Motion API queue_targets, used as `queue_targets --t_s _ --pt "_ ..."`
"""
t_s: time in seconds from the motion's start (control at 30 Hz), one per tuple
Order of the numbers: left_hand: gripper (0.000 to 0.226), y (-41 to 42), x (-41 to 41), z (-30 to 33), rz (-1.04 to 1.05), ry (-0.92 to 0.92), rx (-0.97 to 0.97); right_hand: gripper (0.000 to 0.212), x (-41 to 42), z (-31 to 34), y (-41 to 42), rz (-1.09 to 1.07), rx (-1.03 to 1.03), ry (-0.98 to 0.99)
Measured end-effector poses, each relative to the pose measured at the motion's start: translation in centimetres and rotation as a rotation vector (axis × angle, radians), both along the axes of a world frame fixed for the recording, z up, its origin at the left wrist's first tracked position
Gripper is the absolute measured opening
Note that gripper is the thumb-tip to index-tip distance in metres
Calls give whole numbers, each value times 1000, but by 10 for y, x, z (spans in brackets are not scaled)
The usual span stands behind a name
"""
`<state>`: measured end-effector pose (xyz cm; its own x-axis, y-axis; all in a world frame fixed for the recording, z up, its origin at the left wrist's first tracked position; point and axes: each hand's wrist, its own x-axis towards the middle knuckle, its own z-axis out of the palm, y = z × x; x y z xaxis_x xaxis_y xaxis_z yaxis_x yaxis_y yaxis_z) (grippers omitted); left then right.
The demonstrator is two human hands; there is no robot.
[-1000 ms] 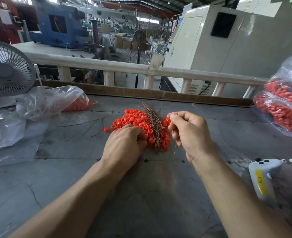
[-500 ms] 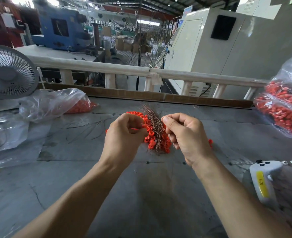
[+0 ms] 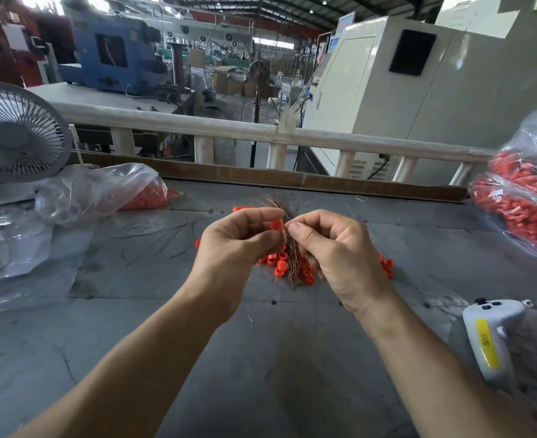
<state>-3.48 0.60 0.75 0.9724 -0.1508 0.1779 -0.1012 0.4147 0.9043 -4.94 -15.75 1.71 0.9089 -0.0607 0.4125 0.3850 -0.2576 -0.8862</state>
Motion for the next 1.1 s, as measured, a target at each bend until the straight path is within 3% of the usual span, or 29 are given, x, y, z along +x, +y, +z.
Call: queue_targets --t_s 0.67,0.93,1.1 --pt "25 -1 -2 -1 -10 -45 40 16 -2 2 3 12 7 -44" --pt "25 -1 1 -4 23 -68 101 13 -1 1 5 -82 -62 -69" --pt "21 0 2 -5 9 -54 48 12 -2 3 5 -79 -65 -66"
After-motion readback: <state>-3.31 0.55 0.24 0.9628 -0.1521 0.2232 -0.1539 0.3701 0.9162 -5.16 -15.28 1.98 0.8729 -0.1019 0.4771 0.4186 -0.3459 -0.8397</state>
